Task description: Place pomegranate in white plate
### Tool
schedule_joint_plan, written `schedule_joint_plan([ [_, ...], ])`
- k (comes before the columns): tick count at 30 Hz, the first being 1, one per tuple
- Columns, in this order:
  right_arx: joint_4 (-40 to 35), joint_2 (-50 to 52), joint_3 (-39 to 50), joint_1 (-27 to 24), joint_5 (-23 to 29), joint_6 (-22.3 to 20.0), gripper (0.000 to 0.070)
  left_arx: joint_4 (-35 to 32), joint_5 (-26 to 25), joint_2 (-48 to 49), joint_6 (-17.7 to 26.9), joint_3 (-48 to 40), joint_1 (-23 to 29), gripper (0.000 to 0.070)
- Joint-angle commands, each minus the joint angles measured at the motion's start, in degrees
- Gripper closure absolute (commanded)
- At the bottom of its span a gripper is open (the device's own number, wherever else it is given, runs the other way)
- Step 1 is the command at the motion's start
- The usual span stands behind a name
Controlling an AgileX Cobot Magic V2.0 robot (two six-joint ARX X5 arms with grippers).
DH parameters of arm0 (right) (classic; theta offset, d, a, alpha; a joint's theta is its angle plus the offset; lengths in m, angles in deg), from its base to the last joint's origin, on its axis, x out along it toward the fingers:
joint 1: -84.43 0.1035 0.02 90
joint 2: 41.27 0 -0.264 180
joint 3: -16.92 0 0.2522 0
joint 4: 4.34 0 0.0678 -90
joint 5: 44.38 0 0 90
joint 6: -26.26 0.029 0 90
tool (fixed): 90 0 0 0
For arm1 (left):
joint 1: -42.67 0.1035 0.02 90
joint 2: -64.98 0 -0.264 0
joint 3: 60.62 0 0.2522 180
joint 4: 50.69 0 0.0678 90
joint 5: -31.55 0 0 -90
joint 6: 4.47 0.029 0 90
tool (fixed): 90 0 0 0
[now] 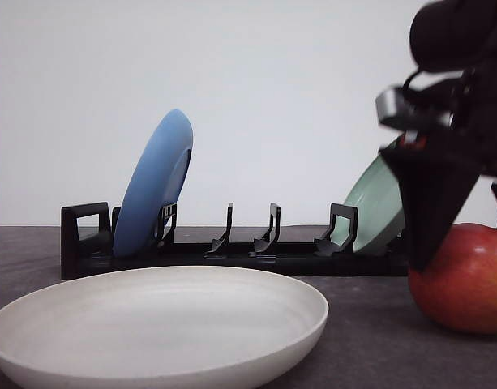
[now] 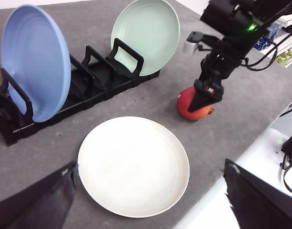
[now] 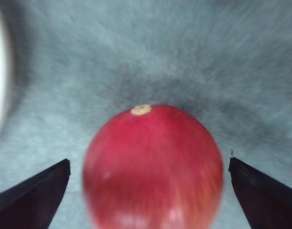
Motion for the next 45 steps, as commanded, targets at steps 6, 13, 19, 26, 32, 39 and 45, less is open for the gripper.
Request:
schedule_joint_plan([
  [6,-0.39,-3.82,-0.86,0.34,-0.10,-0.81,0.0261,-0.48,0.37,-0.17,-0.87,0.31,-0.63,0.0108],
  [13,2.54,-3.75,-6.54,2.02,-3.37,2.57,0.0298,-0.51,0.37,-0.17,-0.88,0.29,-0.63,0.0108],
  [19,-1.38,-4.56,-13.53,13.41,-5.74,7.73,0.0295,-1.26,0.48,-0.17,-0.84,0.29,-0.63,0.0108],
  [26,-8.46,-11.17,-15.89,25.17,-4.47,11.34,0.0295,-1.48,0.57,-0.17,-0.87,0.31,-0.63,0.0108],
  [32,-11.20,-16.13,-15.89,29.20,-4.06,11.23,0.0295,-1.46,0.57,-0.17,-0.89,0.28,-0.63,0.0108],
  [39,-11.26,-18.56,-15.89,29.89,-3.19,10.93,0.0284,-1.46,0.57,-0.17,-0.89,0.30,-0.63,0.0108],
  [45,-11.28,-18.73,-15.89,29.89,-3.18,10.97,0.0042,-1.42,0.57,-0.17,-0.89,0.31,-0.63,0.0108],
])
